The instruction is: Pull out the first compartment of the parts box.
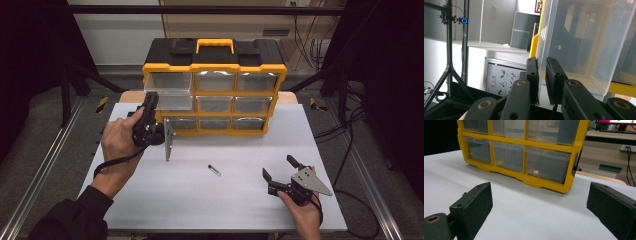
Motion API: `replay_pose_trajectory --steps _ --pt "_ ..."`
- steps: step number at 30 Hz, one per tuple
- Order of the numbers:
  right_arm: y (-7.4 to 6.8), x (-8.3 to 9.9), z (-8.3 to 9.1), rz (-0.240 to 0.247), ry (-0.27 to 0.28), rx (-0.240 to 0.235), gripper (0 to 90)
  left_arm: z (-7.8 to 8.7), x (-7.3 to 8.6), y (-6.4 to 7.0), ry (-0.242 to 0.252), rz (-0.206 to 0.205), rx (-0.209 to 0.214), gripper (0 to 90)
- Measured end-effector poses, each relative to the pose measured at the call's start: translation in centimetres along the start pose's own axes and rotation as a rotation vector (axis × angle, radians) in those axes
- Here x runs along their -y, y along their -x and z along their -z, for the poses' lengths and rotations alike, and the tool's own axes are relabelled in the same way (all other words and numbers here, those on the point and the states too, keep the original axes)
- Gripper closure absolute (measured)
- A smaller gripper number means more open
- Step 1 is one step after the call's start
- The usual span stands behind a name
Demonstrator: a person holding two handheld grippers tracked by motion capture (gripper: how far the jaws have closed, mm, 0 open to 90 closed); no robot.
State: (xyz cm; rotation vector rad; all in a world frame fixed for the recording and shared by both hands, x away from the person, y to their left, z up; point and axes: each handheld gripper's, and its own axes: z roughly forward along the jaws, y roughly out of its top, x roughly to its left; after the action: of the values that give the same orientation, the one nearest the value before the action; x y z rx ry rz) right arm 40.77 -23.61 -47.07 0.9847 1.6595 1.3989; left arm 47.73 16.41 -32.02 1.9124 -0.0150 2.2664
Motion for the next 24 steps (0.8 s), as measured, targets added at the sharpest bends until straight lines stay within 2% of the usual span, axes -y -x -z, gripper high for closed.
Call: replay_pose_trajectory --steps 24 --pt "0.0 0.0 0.0 0.0 -0.002 0.001 6.7 1.3 -0.4 -0.2 0.012 -0.002 -0.002 79.8"
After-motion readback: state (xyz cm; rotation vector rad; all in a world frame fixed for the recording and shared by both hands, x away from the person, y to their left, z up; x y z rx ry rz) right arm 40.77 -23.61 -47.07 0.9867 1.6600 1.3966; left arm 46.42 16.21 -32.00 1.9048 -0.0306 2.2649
